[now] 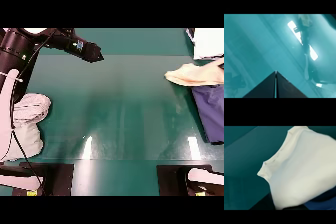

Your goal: Fold the shirts.

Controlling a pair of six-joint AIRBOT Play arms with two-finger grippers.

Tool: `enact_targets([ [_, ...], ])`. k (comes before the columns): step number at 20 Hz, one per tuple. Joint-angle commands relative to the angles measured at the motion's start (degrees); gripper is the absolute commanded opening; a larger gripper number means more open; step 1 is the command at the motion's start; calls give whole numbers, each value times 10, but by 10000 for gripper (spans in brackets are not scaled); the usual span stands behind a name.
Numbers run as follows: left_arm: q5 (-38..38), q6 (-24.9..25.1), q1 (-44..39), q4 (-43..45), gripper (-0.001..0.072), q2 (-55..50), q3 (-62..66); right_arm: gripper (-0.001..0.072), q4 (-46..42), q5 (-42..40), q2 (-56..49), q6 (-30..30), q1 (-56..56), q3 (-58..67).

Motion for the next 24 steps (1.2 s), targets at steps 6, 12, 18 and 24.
enact_targets([
  [6,10,0,-9,3,28,0,0,10,-14,37,42,-8,-55,111],
  [12,5,0,-9,7,28,0,0,11,-54,51,165,-8,-101,2],
  [18,-11,6,-9,7,28,0,0,13,-191,74,283,-3,-153,-152],
  [24,-12,9,-9,7,28,0,0,406,-327,122,332,32,-201,-256],
])
